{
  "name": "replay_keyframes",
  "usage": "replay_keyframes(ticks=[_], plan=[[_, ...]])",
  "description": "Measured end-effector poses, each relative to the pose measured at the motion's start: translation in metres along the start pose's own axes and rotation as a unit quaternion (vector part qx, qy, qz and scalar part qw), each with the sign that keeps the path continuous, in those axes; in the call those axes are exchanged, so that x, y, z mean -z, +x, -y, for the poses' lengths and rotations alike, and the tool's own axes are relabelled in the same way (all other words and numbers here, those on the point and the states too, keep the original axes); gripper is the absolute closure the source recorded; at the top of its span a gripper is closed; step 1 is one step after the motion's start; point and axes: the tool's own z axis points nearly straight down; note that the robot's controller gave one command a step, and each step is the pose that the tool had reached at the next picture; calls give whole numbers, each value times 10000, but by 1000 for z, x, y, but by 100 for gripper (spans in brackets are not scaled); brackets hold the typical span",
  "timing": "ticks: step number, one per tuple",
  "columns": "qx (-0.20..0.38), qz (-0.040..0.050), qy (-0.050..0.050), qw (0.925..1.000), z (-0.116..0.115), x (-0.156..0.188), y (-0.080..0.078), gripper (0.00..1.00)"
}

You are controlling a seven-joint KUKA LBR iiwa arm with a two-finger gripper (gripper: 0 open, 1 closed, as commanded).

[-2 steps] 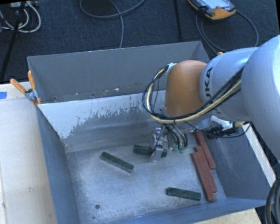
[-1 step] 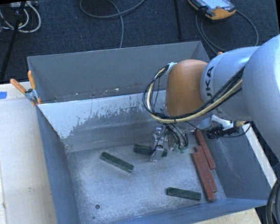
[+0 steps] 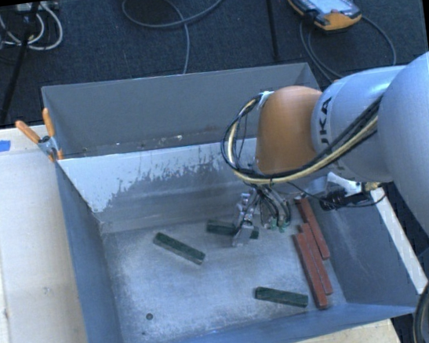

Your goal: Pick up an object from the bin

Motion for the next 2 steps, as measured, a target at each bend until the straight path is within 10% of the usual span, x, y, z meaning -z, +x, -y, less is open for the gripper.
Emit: replay_keyframes(ticks=[2], plan=[[3,11,-4,10000,0,43,0,100]])
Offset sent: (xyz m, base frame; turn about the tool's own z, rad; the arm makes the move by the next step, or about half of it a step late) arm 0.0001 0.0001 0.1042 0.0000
